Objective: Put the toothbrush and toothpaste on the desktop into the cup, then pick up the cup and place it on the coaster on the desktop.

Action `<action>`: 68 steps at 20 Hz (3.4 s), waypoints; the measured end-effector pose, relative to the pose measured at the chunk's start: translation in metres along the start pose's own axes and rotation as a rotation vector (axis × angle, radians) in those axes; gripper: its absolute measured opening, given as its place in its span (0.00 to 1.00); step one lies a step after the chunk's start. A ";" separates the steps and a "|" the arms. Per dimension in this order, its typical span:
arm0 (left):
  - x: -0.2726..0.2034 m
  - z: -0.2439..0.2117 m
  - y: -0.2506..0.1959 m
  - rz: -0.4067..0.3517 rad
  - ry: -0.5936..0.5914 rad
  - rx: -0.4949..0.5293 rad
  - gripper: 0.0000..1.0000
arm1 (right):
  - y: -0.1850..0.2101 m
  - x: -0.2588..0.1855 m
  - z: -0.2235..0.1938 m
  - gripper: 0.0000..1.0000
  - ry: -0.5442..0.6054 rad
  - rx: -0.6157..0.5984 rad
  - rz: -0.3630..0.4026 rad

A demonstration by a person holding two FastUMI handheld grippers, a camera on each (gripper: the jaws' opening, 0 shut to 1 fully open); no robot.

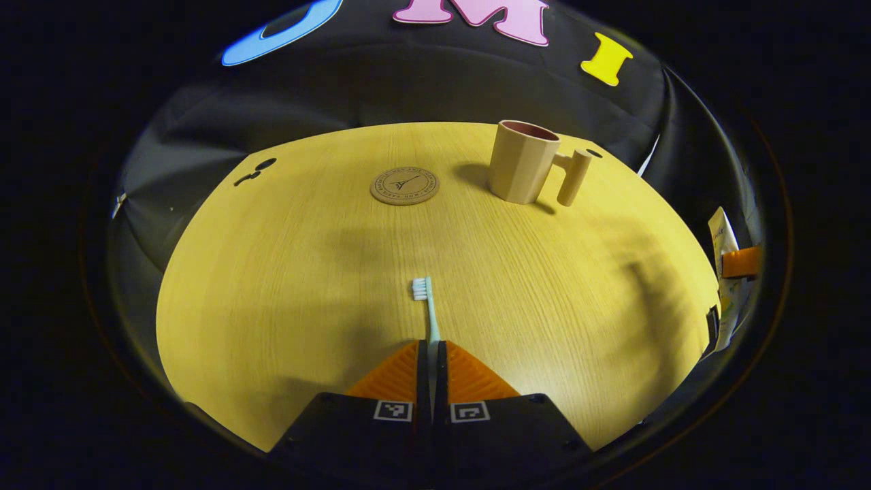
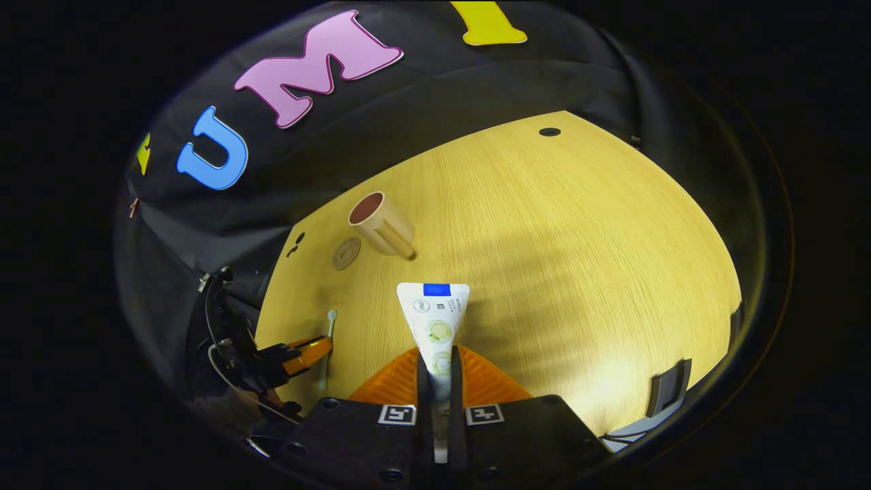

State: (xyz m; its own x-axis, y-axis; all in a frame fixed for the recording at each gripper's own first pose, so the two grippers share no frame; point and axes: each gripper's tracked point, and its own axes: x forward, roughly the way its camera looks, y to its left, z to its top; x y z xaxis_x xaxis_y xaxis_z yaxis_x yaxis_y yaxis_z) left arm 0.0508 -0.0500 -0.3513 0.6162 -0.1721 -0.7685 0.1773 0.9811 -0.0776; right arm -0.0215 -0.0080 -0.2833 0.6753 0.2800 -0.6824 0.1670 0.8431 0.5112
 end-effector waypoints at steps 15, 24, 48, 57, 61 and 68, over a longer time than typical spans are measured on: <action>-0.152 0.131 -0.029 -0.107 -0.505 -0.176 0.06 | 0.152 0.022 0.227 0.11 -0.572 -0.241 0.348; -0.174 0.095 -0.018 -0.049 -0.498 -0.196 0.06 | 0.177 0.146 0.251 0.11 -0.640 -0.344 0.360; -0.161 0.105 -0.022 -0.072 -0.532 -0.213 0.06 | 0.139 0.203 0.181 0.39 -0.499 -0.398 0.254; -0.118 0.252 -0.069 -0.243 -0.864 -0.268 0.06 | 0.086 0.116 0.214 0.51 -0.584 -0.252 0.268; -0.096 0.300 -0.088 -0.285 -0.988 -0.259 0.06 | 0.040 0.111 0.167 0.51 -0.485 -0.259 0.215; -0.042 0.337 -0.084 -0.235 -1.128 -0.286 0.06 | 0.006 0.108 0.122 0.41 -0.400 -0.197 0.182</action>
State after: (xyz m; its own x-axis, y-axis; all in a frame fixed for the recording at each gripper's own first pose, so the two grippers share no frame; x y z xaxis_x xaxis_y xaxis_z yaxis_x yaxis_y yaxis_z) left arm 0.2685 -0.1546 -0.0988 0.9449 -0.1911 0.2657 0.2868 0.8746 -0.3910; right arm 0.1399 -0.0287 -0.2900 0.9109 0.2651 -0.3163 -0.0931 0.8786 0.4683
